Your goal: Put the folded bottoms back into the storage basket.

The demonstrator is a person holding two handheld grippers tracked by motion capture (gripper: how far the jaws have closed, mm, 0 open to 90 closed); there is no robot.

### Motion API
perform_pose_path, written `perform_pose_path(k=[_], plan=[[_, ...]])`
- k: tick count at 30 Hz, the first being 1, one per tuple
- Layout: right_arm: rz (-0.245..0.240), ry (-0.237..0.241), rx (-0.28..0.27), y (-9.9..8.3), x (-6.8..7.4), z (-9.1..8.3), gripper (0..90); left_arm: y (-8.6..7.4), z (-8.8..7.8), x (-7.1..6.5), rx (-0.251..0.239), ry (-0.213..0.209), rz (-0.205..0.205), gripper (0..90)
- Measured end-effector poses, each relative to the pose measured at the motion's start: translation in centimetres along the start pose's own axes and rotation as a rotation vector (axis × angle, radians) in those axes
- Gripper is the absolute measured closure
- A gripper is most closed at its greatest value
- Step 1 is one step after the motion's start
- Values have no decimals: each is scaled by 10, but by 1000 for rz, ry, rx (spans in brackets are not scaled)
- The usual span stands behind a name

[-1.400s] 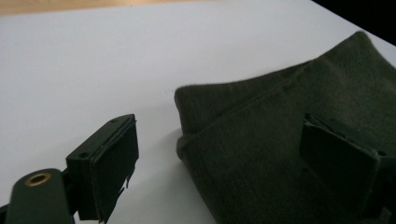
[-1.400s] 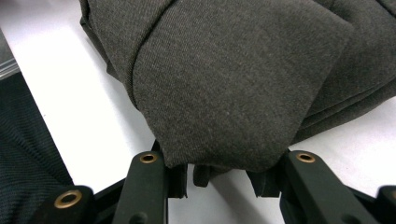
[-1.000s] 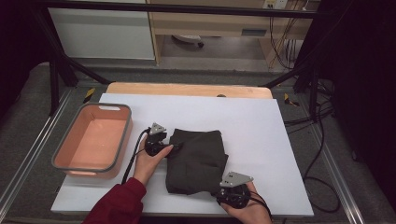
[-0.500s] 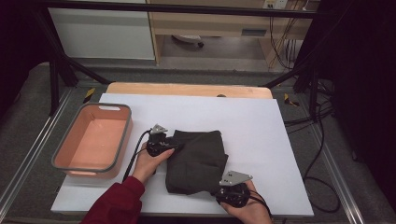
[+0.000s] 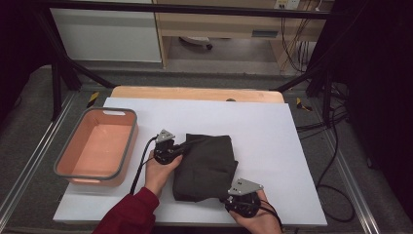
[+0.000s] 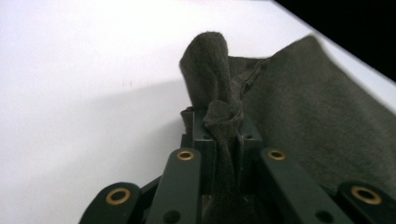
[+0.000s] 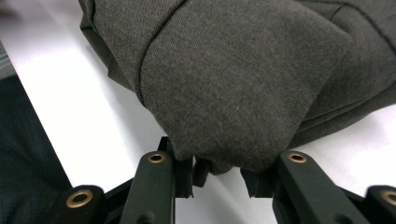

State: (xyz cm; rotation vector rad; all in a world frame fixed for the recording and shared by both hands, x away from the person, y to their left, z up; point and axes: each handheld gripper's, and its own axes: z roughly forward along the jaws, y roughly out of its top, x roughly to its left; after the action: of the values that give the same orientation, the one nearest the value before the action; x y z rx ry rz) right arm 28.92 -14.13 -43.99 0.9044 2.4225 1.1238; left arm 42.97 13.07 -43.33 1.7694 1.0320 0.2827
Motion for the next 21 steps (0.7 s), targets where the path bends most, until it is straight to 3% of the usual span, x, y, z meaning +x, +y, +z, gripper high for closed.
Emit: perform_pose_path(k=[1,3,4,5,9,17,21], plan=[[-7,-4,-12,1,1,-1,687,0,0,0,0,0,0,833],[-10,-8,-35,4,2,-5,688,10,-9,-6,-45,3,18,835],[-9,-8,-48,5,3,-6,689,10,-9,-6,-45,3,18,836],[-9,-8,-54,6,3,-7,689,15,-14,-11,-63,-6,51,836],[-9,-2,-67,8,2,-9,689,19,-20,-16,-80,-11,66,836],[7,29,-72,19,5,-11,688,33,-24,-18,-111,-1,28,836],[21,27,-84,25,5,-14,688,47,-26,-20,-112,1,54,836]])
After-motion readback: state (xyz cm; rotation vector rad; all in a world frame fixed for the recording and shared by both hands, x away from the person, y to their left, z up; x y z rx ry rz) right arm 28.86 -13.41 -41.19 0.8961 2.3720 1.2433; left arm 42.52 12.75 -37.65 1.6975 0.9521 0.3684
